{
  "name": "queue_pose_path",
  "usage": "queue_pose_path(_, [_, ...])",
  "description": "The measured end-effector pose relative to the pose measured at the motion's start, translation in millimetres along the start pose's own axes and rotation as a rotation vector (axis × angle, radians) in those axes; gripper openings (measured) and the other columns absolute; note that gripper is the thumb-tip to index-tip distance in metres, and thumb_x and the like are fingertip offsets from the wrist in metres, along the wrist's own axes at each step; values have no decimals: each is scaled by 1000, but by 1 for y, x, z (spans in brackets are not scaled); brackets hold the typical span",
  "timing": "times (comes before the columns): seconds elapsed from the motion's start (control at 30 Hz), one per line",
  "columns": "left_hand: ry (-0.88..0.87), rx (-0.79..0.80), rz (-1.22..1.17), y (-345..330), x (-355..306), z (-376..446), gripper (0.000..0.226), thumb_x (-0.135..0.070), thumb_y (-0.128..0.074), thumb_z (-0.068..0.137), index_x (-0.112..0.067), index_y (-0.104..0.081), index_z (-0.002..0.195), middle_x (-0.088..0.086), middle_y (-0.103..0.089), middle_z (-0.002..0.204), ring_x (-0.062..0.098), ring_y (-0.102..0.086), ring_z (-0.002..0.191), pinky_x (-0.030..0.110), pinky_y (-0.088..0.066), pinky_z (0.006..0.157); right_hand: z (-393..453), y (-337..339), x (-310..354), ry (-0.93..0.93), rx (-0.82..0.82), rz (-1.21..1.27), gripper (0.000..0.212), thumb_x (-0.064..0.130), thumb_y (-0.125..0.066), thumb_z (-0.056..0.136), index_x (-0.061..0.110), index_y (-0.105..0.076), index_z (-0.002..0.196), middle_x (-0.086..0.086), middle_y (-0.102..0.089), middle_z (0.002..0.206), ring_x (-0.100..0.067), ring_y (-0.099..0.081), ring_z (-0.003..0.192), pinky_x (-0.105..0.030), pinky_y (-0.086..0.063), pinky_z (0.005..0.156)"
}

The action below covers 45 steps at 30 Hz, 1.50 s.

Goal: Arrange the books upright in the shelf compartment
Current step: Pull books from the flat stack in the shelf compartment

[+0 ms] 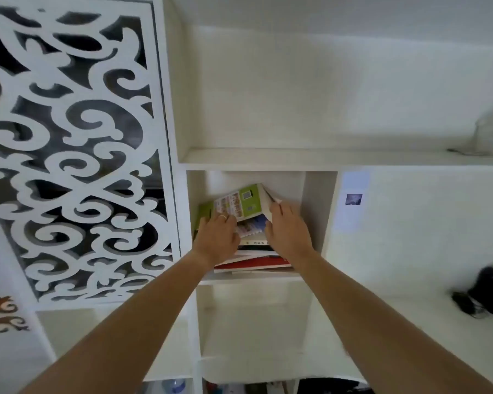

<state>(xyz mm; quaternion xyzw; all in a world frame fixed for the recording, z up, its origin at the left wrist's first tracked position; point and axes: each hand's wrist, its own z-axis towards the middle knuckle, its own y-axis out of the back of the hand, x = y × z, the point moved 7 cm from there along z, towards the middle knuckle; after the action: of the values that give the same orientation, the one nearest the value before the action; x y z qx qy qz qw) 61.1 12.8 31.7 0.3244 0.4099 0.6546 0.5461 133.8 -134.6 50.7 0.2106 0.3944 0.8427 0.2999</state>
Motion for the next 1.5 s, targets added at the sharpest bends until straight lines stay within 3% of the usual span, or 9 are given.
queue_pose_path(0.4, [-45,76,-177,-65,-45,43,39,-30,-46,100,-18,-54,137,7,-53,141,27,-42,134,43,-32,105,24,-38,-51,-112,-70,36,76,44,-78,85,17,-35,141,-9,-44,134,-22,-51,117,-29,-53,89])
queue_pose_path(0.6, [42,-70,-315,-70,-56,68,26,-18,-52,94,-10,-59,118,16,-66,119,37,-56,110,43,-47,82,31,-44,-58,112,-289,-123,71,35,-76,82,13,-46,142,-18,-45,140,-32,-49,119,-40,-48,93])
queue_pose_path(0.7, [53,-106,-390,-66,-63,75,22,-15,-51,93,-11,-59,114,15,-70,107,35,-64,94,39,-51,69,39,-47,-66,40,-175,41,79,32,-67,87,24,-27,154,-20,-26,159,-38,-44,136,-46,-51,101])
queue_pose_path(0.8, [30,-68,-447,-59,-70,87,26,-15,-50,92,-13,-60,116,15,-73,104,36,-67,88,42,-54,69,55,-53,-72,-34,-6,131,82,33,-61,96,29,-10,160,-15,-56,131,-33,-68,94,-41,-58,71])
queue_pose_path(0.87, [16,-22,-481,-57,-72,92,29,-16,-51,88,-11,-60,115,16,-73,103,37,-67,86,44,-55,71,63,-54,-77,-74,12,98,83,33,-61,98,26,-7,161,-12,-68,107,-31,-70,80,-41,-59,67])
queue_pose_path(1.17, [-34,9,-581,-63,-65,102,23,-10,-51,86,-6,-60,107,18,-71,98,36,-66,85,47,-56,75,58,-49,-65,-63,-84,164,65,21,-57,100,29,-12,146,-10,-69,85,-30,-67,67,-41,-59,60])
queue_pose_path(1.33, [83,-269,-682,-41,-61,108,16,-6,-52,91,-11,-65,99,7,-70,81,21,-65,70,38,-55,65,59,-28,-84,-69,-229,121,47,18,-62,99,18,-44,142,-8,-68,77,-27,-67,61,-28,-44,52])
queue_pose_path(1.4, [181,-364,-676,-36,-52,110,23,0,-55,89,-8,-57,110,11,-65,96,26,-64,81,36,-50,64,63,-24,-87,11,-244,177,45,19,-59,100,20,-44,143,-5,-67,77,-23,-65,60,-29,-48,50])
queue_pose_path(1.5, [283,-263,-761,-49,-35,120,71,2,-64,84,-6,-30,146,16,-38,137,31,-53,112,23,-43,82,66,-25,-83,94,-141,314,56,29,-62,100,27,-30,146,-3,-68,83,-20,-66,60,-26,-51,53])
